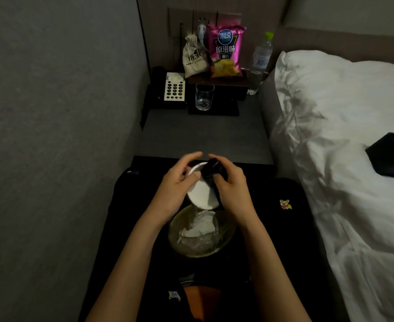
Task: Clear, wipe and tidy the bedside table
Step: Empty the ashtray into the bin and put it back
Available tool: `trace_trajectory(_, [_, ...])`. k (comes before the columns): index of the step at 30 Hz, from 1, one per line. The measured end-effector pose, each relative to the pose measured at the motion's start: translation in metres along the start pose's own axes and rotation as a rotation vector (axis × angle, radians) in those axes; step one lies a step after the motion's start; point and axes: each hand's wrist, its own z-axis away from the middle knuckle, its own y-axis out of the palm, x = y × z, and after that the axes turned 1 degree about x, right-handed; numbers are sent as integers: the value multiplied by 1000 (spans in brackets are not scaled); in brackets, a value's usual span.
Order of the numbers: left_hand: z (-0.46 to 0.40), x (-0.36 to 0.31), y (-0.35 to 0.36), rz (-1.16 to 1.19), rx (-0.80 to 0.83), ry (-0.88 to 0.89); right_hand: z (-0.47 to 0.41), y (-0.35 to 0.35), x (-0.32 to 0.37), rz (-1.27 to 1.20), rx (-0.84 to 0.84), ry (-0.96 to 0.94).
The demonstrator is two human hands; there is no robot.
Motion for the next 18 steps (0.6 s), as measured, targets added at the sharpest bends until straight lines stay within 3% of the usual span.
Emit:
trace_trajectory(4, [2,1,5,-48,-121,55,-6,-3,-3,-52,-151,58])
trace_trajectory(7, [-1,-1,4,-169,-141,154,-3,-2,-6,-4,-96,39])
trace_trajectory(11, [-8,0,-5,-291,46,137,2,0,-8,138,68,-77])
trace_trajectory(13, [-7,2,-7,-265,62,117,2,1,-8,116,105,-82])
trace_trajectory(18, [1,9,-1,-127,-125,58,-6,3,-6,0,-94,40])
